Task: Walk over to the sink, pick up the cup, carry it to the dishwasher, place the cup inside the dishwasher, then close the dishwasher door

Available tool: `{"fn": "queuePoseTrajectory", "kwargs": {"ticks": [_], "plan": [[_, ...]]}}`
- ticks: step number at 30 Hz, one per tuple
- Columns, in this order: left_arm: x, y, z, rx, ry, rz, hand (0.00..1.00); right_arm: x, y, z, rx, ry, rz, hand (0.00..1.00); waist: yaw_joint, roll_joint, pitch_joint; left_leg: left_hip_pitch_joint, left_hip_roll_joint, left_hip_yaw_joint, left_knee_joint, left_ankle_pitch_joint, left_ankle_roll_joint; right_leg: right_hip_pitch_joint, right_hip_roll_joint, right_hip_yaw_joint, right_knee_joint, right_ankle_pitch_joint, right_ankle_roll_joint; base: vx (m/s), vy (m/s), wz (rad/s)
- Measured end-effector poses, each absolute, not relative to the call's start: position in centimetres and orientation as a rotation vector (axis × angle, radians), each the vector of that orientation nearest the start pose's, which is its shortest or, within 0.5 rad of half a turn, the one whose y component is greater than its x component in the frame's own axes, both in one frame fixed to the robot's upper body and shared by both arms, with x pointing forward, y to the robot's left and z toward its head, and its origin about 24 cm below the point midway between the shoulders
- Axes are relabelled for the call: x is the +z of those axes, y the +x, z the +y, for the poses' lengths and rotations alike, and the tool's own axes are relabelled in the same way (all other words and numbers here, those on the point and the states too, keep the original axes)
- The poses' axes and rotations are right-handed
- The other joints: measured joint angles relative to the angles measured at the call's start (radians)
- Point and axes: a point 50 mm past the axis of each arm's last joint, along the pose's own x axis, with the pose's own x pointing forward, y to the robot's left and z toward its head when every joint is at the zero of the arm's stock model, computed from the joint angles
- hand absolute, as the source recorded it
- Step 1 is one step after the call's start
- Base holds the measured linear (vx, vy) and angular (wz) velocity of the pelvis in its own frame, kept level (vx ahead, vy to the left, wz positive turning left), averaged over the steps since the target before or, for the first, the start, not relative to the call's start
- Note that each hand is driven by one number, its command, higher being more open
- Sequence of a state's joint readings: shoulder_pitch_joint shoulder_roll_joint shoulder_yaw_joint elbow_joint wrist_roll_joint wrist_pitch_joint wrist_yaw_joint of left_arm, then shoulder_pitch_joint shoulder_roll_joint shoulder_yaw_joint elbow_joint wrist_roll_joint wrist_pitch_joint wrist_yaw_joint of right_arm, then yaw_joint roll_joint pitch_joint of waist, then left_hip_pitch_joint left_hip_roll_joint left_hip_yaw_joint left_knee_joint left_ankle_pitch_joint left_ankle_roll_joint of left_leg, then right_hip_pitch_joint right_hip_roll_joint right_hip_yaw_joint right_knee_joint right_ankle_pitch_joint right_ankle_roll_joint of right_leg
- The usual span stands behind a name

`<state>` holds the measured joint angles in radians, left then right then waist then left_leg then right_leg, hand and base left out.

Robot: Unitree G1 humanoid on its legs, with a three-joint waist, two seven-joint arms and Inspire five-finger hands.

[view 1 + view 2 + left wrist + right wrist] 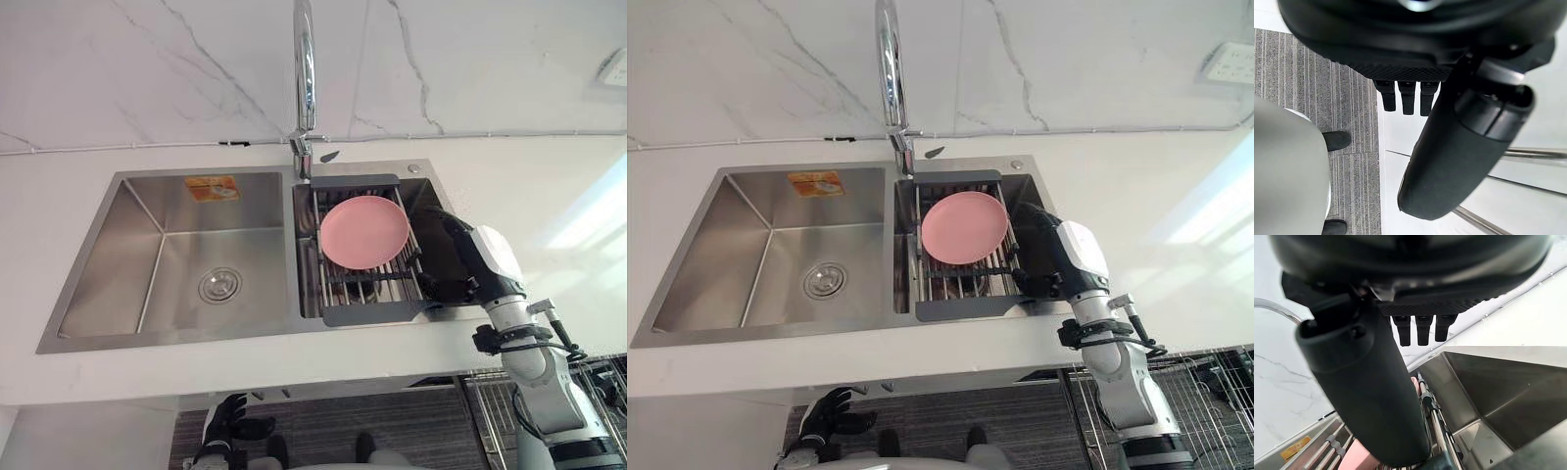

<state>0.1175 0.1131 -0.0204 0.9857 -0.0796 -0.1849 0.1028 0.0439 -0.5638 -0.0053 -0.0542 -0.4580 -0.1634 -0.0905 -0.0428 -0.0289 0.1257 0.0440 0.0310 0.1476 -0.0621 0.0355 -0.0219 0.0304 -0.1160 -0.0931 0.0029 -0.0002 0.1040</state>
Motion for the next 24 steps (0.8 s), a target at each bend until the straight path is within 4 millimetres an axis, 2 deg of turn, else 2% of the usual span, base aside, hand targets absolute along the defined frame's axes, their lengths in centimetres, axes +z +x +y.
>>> {"fn": "queuePoseTrajectory", "kwargs": {"ticks": [9, 24], "plan": [[-14.9, 10.8, 19.8, 0.193, 0.086, 0.903, 0.9, 9.8, 25.6, -23.0, 0.033, -1.093, -0.263, 0.9, 0.0, -0.001, 0.0, -0.004, -0.005, -0.01, -0.003, 0.002, 0.002, 0.0, -0.005, -0.013, -0.001, 0.0, 0.0, -0.01, -0.004, 0.03], [-14.8, 10.9, 19.8, 0.193, 0.086, 0.891, 0.9, 8.5, 27.5, -22.4, 0.088, -1.195, -0.225, 0.9, 0.002, -0.005, 0.005, -0.012, -0.011, -0.033, -0.014, 0.012, 0.006, 0.0, -0.009, -0.035, -0.004, 0.0, 0.0, -0.02, -0.008, 0.05]]}}
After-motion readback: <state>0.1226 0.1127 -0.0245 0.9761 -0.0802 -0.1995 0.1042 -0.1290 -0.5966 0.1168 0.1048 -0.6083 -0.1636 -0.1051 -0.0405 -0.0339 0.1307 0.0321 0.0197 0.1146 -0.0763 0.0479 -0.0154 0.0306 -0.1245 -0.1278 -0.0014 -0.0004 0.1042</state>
